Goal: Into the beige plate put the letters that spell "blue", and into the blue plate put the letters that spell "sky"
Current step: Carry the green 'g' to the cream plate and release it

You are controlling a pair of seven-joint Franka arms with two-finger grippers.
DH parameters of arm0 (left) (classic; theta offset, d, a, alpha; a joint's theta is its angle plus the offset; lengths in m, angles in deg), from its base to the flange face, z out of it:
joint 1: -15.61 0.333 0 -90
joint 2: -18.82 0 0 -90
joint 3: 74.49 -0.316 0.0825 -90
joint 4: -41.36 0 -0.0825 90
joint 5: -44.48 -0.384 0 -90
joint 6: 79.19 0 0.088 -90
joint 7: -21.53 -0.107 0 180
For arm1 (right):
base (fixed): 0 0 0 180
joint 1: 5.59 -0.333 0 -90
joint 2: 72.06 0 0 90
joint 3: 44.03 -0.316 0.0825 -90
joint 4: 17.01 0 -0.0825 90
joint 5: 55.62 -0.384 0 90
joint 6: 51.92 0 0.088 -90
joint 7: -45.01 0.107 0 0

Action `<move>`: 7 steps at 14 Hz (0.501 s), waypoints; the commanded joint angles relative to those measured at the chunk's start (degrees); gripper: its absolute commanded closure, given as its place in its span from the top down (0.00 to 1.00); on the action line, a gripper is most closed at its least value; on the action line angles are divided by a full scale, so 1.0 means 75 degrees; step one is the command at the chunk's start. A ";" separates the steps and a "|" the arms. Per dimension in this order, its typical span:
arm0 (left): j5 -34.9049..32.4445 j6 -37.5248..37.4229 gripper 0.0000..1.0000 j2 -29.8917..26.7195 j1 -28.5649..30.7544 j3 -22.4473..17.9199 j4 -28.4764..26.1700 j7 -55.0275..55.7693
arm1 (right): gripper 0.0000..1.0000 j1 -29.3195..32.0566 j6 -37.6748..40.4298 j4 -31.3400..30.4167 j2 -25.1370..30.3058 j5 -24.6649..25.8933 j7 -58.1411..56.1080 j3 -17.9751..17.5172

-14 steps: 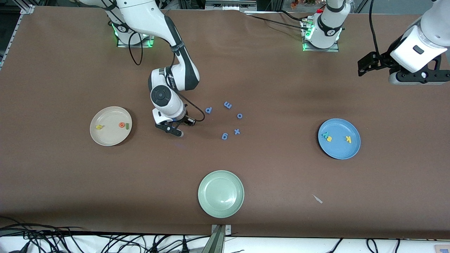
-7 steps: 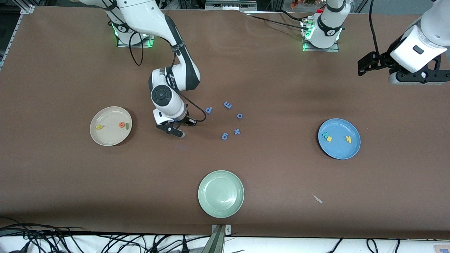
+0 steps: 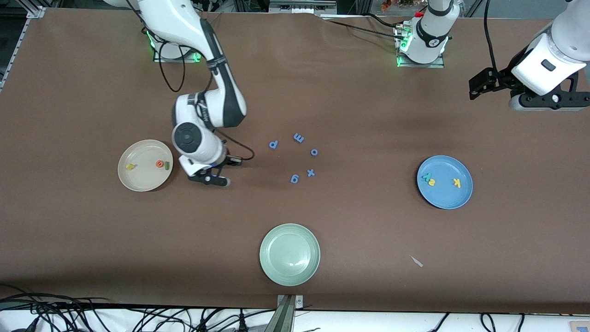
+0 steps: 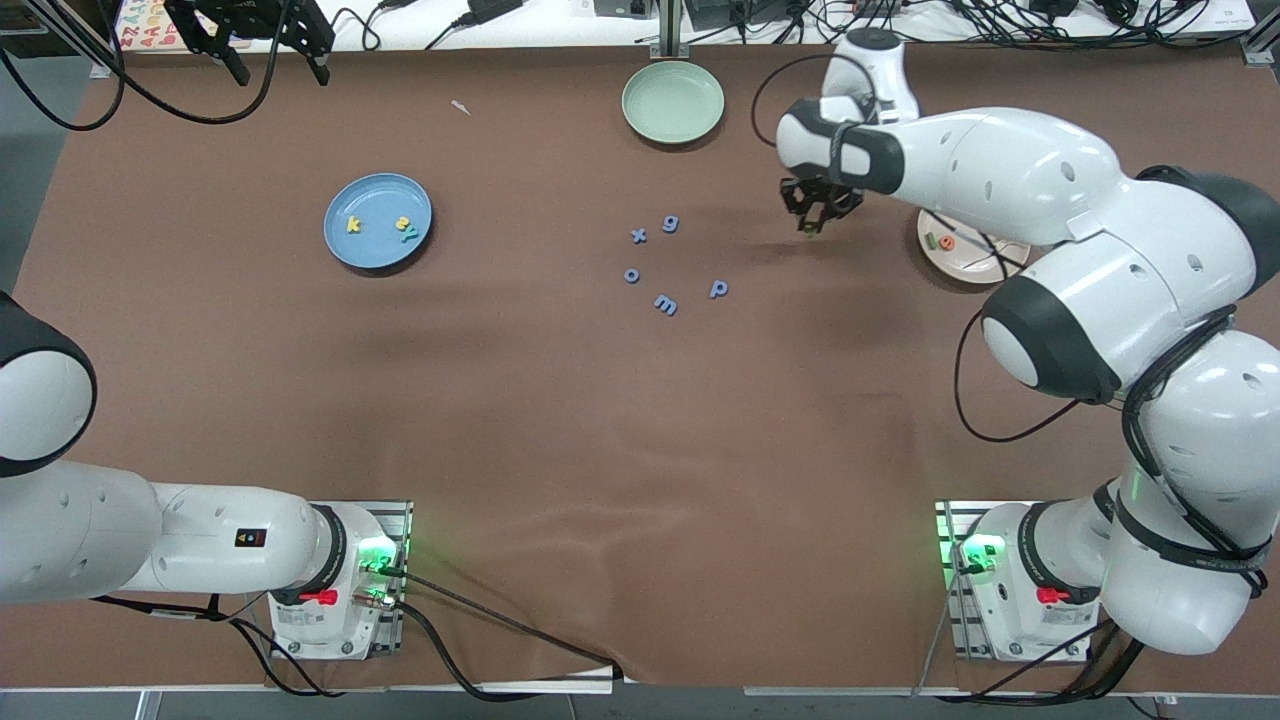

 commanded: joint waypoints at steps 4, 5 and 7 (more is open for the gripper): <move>0.0133 -0.0197 1.00 0.0077 0.0033 0.0047 0.0227 0.0054 | 0.02 0.0015 0.0297 -0.1239 0.0508 0.0153 -0.3685 0.1752; 0.0133 -0.0197 1.00 0.0089 0.0045 0.0047 0.0227 0.0054 | 0.02 0.0027 0.0261 -0.1380 0.0508 0.0141 -0.4061 0.1940; 0.0203 -0.0197 1.00 0.0089 0.0045 0.0035 0.0227 0.0066 | 0.02 0.0027 0.0249 -0.1567 0.0496 0.0141 -0.4485 0.2175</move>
